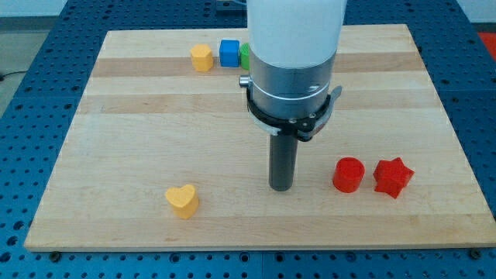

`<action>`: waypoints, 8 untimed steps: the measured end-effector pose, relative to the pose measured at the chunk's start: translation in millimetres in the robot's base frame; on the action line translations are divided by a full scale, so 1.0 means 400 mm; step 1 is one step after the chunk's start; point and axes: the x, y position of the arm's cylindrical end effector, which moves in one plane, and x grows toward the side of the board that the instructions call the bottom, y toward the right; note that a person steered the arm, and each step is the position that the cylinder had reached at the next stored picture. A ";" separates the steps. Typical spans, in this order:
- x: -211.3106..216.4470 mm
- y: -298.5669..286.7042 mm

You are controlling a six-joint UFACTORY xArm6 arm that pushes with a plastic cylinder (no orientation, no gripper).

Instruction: Move the red circle to the bottom left of the red star

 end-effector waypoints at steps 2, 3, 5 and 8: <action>-0.103 0.151; -0.075 0.181; -0.079 0.159; -0.092 0.033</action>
